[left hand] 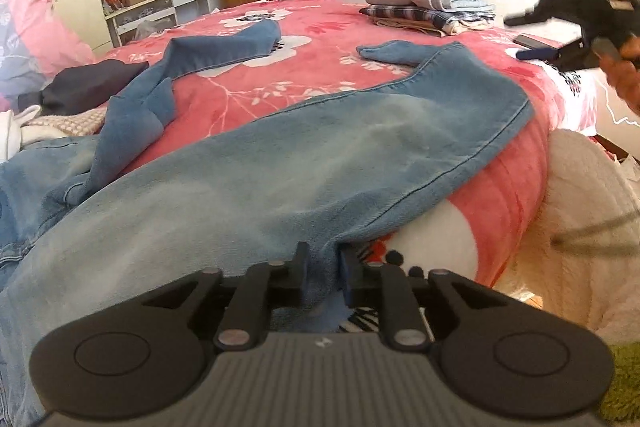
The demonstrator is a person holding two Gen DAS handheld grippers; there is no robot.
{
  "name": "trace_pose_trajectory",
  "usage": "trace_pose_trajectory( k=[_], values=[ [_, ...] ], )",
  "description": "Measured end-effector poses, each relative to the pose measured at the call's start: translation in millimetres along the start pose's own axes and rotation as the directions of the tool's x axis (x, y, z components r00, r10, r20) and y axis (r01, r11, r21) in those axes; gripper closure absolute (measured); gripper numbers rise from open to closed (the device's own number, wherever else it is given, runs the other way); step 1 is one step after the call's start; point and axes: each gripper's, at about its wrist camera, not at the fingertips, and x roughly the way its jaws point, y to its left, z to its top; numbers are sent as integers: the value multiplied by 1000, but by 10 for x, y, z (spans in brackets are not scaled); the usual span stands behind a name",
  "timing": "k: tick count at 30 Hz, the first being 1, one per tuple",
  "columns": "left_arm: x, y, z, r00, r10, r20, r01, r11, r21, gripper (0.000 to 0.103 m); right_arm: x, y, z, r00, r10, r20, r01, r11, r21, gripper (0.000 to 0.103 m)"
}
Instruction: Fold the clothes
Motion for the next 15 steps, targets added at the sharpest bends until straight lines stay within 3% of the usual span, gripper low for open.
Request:
trace_pose_trajectory(
  k=[3,5,9,13,15],
  values=[
    [-23,-25,4,1000,24,0,-24,1000,-18,71,84,-154,332,999,-38,31,38,999,13,38],
    [-43,-59,25,999,49,11,-49,998,-28,64,266,-280,482,998,-57,9,56,997,60,37],
    [-38,-111,40,996,85,30,-84,996,-30,56,737,-459,541,992,-10,-127,28,989,145,39],
    [35,-120,26,995,97,9,-96,994,-43,55,1002,26,508,989,77,-127,-72,997,39,41],
    [57,-116,35,995,97,2,-97,994,-54,55,1180,496,442,986,101,-131,-114,989,-96,38]
  ],
)
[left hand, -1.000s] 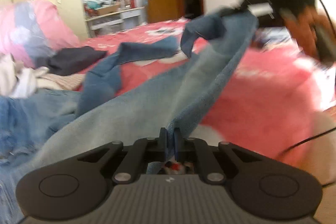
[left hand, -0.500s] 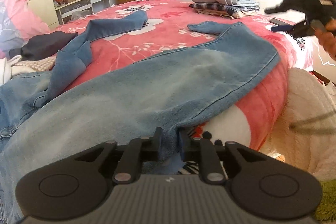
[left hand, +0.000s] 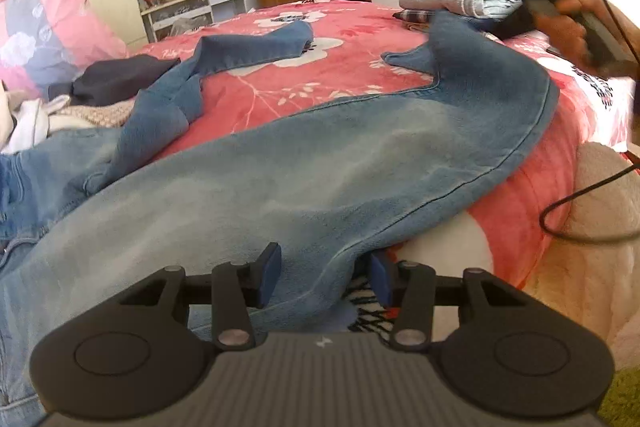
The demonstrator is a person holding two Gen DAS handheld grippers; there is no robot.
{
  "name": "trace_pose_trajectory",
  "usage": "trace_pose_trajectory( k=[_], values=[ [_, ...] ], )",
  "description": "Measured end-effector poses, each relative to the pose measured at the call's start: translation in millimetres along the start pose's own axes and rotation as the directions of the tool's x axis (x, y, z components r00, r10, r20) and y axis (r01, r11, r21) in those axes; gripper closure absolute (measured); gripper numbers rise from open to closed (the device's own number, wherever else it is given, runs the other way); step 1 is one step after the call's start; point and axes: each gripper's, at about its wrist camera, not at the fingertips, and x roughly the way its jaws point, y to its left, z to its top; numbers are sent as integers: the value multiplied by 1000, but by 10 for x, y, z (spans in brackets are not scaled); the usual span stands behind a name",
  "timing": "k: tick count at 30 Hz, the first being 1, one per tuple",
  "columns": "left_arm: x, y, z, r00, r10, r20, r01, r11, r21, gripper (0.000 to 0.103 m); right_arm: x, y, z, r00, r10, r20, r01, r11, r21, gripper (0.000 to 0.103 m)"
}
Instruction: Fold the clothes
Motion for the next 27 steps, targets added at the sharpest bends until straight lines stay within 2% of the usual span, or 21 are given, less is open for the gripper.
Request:
trace_pose_trajectory(
  k=[1,3,6,7,9,10,11,13,14,16,17,19,21,23,24,26,27],
  values=[
    [9,-2,4,1000,1,-1,-1,1000,-1,55,128,228,-13,1000,10,-15,-11,997,-76,36],
    [24,-2,7,1000,2,-2,-2,1000,-2,54,467,687,-170,991,-3,-136,-34,963,-269,24],
    [44,11,-5,1000,1,2,-1,1000,-11,53,778,1151,-586,951,-28,-308,-139,851,-506,23],
    [50,19,-11,1000,-1,5,1,1000,-16,53,756,1231,-712,945,-38,-324,-159,813,-559,23],
    [62,34,-26,1000,-8,13,8,1000,-21,52,654,1261,-805,951,-28,-308,-177,768,-616,23],
    [66,40,-35,1000,-13,17,13,1000,-23,52,562,1198,-762,956,7,-293,-189,779,-598,23],
    [70,49,-46,1000,-18,21,19,999,-26,52,439,1101,-680,960,58,-274,-206,809,-551,23],
    [71,75,-57,999,-29,27,30,999,-33,51,160,774,-443,976,122,-180,-187,894,-407,23],
    [73,85,-63,999,-34,30,35,999,-39,51,13,590,-325,985,127,-117,-159,932,-325,23],
    [79,101,-74,999,-40,36,41,998,-47,51,-243,132,-93,998,64,13,-61,988,-144,23],
    [82,109,-76,998,-42,38,43,998,-50,50,-325,-105,-2,999,11,50,-9,999,-47,23],
    [86,110,-80,998,-42,42,45,997,-56,49,-345,-486,98,991,-114,63,108,990,88,22],
    [91,110,-83,998,-43,45,45,997,-62,49,-205,-698,152,990,-139,31,134,981,138,23],
    [92,103,-76,998,-40,42,43,997,-62,49,6,-727,181,995,-104,0,103,981,162,24],
    [91,103,-70,998,-39,40,41,997,-63,49,95,-642,194,998,-69,-7,69,986,149,28],
    [89,94,-65,999,-31,34,33,998,-60,48,238,-408,171,998,56,-26,-52,991,123,30],
    [85,85,-62,999,-25,32,27,998,-57,48,288,-262,168,997,75,-21,-73,994,86,30]
  ],
)
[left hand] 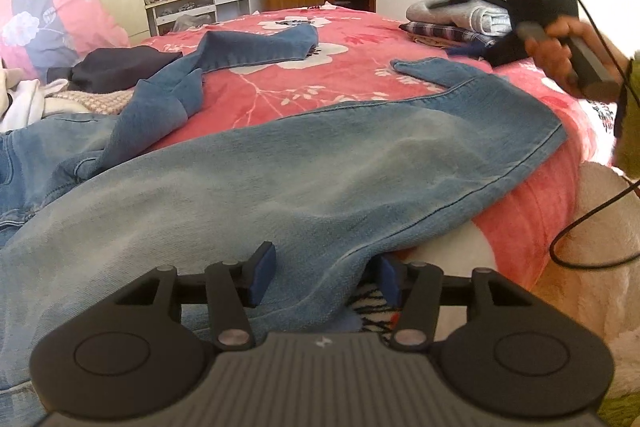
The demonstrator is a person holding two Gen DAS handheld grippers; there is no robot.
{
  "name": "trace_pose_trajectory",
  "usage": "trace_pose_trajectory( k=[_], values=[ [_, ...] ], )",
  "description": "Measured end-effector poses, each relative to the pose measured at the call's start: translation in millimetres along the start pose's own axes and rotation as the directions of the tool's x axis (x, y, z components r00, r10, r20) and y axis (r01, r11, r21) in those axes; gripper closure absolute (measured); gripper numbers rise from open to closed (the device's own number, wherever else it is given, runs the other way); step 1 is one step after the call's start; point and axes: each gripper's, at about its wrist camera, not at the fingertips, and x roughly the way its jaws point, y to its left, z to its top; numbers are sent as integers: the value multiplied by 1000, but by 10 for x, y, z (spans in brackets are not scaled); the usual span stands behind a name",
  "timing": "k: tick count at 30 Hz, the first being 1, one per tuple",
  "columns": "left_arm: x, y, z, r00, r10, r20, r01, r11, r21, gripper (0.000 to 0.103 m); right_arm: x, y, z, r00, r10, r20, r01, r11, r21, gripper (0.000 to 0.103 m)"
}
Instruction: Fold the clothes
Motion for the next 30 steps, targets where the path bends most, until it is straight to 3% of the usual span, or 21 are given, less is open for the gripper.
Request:
trace_pose_trajectory(
  k=[2,4,6,9,11,13,15,17,18,21,22,25,27,30],
  values=[
    [-4,-17,-4,1000,10,0,-10,1000,7,47,-10,224,-20,998,-26,61,32,995,-91,30],
    [-8,-26,-14,1000,15,5,-15,1000,9,47,-100,328,-17,985,-109,136,129,981,-148,28],
    [-7,-28,-22,1000,19,9,-19,1000,9,46,-278,263,-38,944,-250,216,287,943,-166,23],
    [7,-16,-25,1000,21,16,-21,1000,0,43,-390,-9,-105,855,-462,236,501,853,-145,22],
    [16,-14,-17,999,29,16,-29,1000,-10,41,-312,-197,-185,851,-502,152,521,842,-138,26],
    [15,-28,-9,999,41,14,-41,999,-21,40,-306,-104,-300,857,-488,163,515,820,-249,48],
    [6,-42,-16,999,53,15,-52,998,-28,40,-246,10,-343,867,-475,149,497,807,-319,72],
    [-3,-57,-24,998,64,17,-63,997,-35,40,-211,207,-367,890,-427,159,455,812,-366,88],
    [-8,-67,-28,997,69,18,-68,997,-38,40,-202,332,-374,905,-390,172,426,820,-382,90],
    [-22,-92,-37,996,83,18,-83,996,-44,40,-161,728,-409,941,-272,201,335,833,-440,90],
    [-26,-98,-37,996,87,18,-86,995,-45,40,-86,945,-496,957,-220,190,287,821,-494,90],
    [-38,-104,-41,996,91,18,-90,995,-43,40,269,1482,-876,995,-84,56,100,764,-638,85],
    [-45,-100,-49,996,90,20,-89,995,-43,40,515,1687,-1193,995,-43,-92,-33,723,-690,77],
    [-42,-93,-59,996,86,24,-85,995,-47,40,594,1772,-1497,961,27,-275,-214,701,-680,63]
  ],
)
